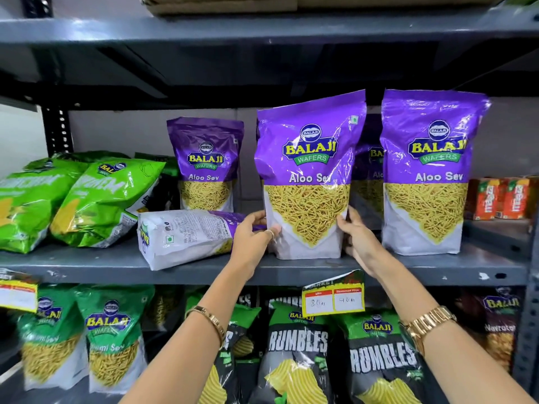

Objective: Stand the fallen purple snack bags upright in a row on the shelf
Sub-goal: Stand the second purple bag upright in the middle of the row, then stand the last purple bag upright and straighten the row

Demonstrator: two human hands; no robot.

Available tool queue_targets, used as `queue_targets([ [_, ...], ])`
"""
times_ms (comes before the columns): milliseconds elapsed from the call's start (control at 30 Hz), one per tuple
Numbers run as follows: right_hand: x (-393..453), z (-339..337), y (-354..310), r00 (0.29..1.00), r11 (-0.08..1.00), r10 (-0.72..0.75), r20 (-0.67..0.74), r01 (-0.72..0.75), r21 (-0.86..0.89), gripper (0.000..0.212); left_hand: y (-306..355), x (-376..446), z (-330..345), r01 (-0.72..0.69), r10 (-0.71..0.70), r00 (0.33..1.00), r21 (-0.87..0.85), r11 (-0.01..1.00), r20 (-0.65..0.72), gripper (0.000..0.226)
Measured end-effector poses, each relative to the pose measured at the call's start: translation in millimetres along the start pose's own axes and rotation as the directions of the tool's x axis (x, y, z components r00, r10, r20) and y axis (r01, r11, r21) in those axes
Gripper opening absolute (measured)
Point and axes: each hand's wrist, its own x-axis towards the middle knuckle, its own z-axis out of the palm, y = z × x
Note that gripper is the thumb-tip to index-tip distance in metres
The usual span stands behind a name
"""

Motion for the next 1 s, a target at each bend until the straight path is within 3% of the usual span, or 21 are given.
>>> queue_targets([
  [67, 0, 1, 1, 0.996, 0.998, -0.058, -0.072, 0.058, -0.005, 0.044, 1, -4, 0, -0.025, 0.024, 0.998, -0.009, 1.000, -0.064, 0.046],
  [133, -5, 2, 2, 0.951, 0.982, -0.184, -0.248, 0.189, -0.003, 0.044, 4, -8, -3, -0.084, 0.089, 0.990, 0.055, 0.995, -0.113, 0.052],
  [233, -15, 8, 3, 0.743, 0.880, -0.474, -0.472, 0.385, -0.278, 0.035, 17, -14, -14, -0.266, 0.314, 0.936, 0.265, 0.927, -0.157, 0.052],
  [333, -22, 28, -5, 0.589, 0.709, -0.703, -0.398, 0.540, -0.454, 0.023, 40, -8, -34, -0.326, 0.492, 0.857, 0.578, 0.749, -0.155, 0.046],
  [400, -28, 49, -13, 0.565, 0.641, -0.764, -0.312, 0.608, -0.469, 0.018, 56, 1, -51, -0.249, 0.444, 0.889, 0.699, 0.670, -0.108, 0.047],
  [467, -34, 71, -18, 0.620, 0.654, -0.747, -0.241, 0.616, -0.440, 0.013, 70, 14, -70, -0.153, 0.333, 0.939, 0.767, 0.623, -0.083, 0.046],
  [533, -39, 97, -19, 0.742, 0.729, -0.651, -0.161, 0.551, -0.406, 0.016, 80, 25, -93, -0.113, 0.261, 0.963, 0.773, 0.624, -0.070, 0.042],
  [633, -41, 140, -19, 0.895, 0.805, -0.446, -0.029, 0.387, -0.449, 0.010, 87, 44, -133, -0.098, 0.208, 0.977, 0.767, 0.634, -0.046, 0.026],
  [700, -37, 159, -18, 0.969, 0.832, -0.245, 0.008, 0.215, -0.511, 0.016, 84, 55, -153, -0.079, 0.165, 0.985, 0.732, 0.677, -0.045, 0.030],
  [800, -29, 183, -12, 0.998, 0.782, -0.011, -0.067, -0.033, -0.622, 0.040, 73, 66, -182, -0.053, 0.098, 0.995, 0.700, 0.713, -0.025, 0.040],
  [900, -29, 199, -10, 0.986, 0.684, -0.028, -0.161, -0.099, -0.723, 0.054, 61, 66, -203, -0.090, 0.000, 0.992, 0.721, 0.687, 0.124, 0.043],
  [1000, -26, 211, -14, 0.966, 0.657, -0.032, -0.257, -0.173, -0.734, 0.062, 48, 61, -212, -0.129, -0.090, 0.952, 0.650, 0.749, 0.292, 0.018],
])
